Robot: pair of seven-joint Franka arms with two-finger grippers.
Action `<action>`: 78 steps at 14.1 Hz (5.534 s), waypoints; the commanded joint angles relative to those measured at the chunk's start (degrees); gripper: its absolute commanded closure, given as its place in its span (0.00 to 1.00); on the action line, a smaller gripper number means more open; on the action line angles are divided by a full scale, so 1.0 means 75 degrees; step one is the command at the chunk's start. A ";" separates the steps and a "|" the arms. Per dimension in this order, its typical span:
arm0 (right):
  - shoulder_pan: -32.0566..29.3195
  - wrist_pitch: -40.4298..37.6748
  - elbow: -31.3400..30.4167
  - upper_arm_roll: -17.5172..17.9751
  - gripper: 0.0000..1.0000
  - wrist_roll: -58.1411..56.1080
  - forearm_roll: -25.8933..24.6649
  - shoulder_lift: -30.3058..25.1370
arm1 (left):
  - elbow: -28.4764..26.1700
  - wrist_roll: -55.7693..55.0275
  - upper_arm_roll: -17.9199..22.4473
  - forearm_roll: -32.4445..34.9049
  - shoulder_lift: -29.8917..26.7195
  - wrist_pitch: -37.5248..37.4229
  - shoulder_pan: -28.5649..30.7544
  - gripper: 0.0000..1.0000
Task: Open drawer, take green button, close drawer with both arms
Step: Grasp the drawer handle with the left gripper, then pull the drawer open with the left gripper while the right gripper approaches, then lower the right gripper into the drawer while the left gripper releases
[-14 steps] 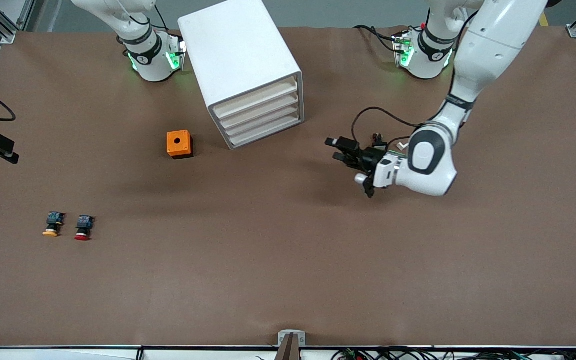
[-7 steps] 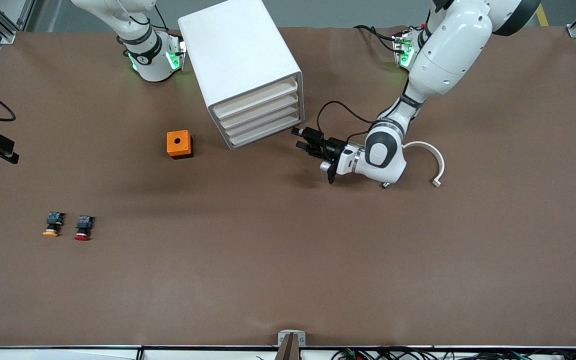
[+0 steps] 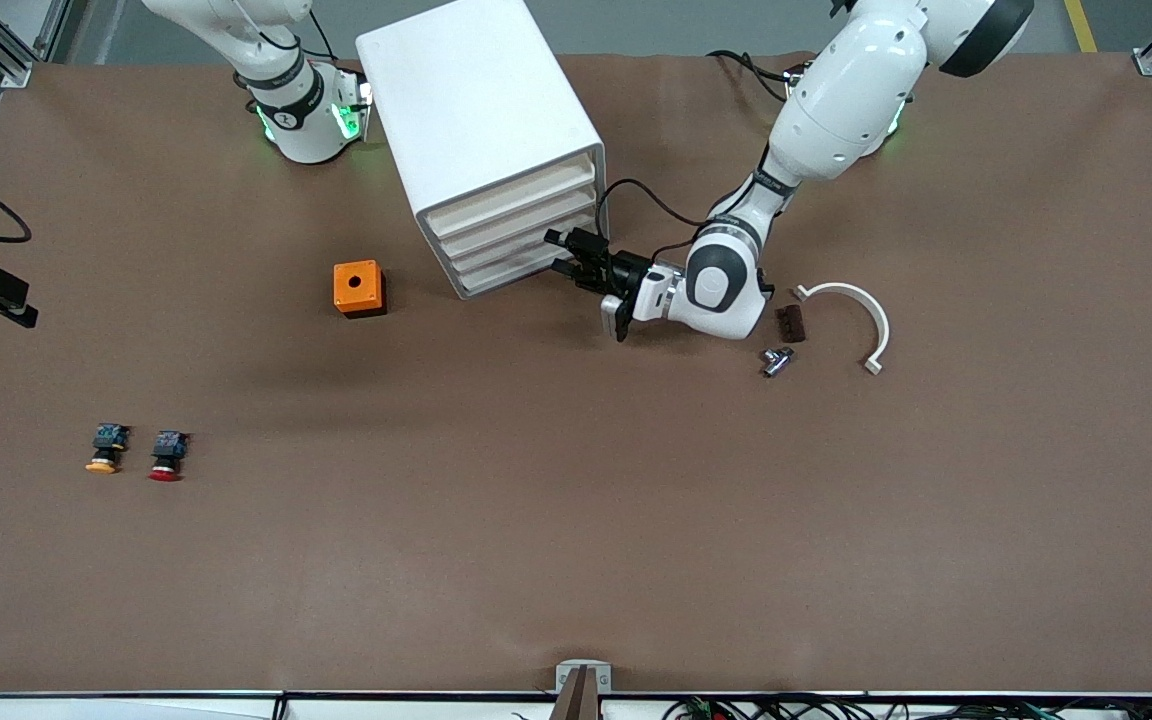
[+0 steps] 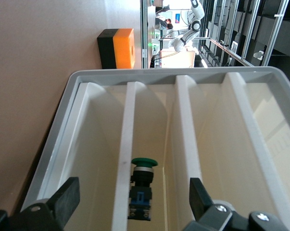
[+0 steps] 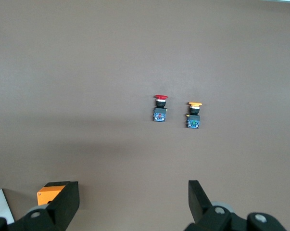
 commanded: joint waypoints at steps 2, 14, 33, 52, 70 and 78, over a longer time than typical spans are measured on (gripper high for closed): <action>-0.0013 -0.0041 0.0097 0.0025 0.00 0.0027 -0.0010 0.0007 | 0.0044 0.0328 0.0011 -0.0435 0.0091 0.0277 -0.0243 0.07; 0.0045 0.0006 0.0097 0.0025 0.00 0.0039 -0.0010 0.0042 | 0.0091 0.0739 0.0011 -0.1467 0.0208 0.0653 -0.0959 0.46; 0.1672 -0.0439 0.0027 0.0095 0.00 0.3430 0.0025 0.0147 | 0.0735 0.0072 0.0140 -0.1632 0.0196 0.1215 -0.0539 1.00; 0.5669 0.1353 -0.0289 0.0095 0.00 1.2352 0.0904 0.1939 | 0.1790 -0.0585 0.0140 -0.1549 0.0419 0.2516 0.0365 0.13; 0.6501 0.2888 -0.1355 0.0107 0.00 1.3889 0.1643 0.2210 | 0.2704 -0.5353 0.0422 0.3744 0.0103 0.2563 0.1348 0.00; 0.6936 0.3158 -0.1426 0.0095 0.00 1.3926 0.1643 0.2748 | 0.3278 -0.8421 0.0422 0.7458 -0.0249 0.2469 0.1548 0.00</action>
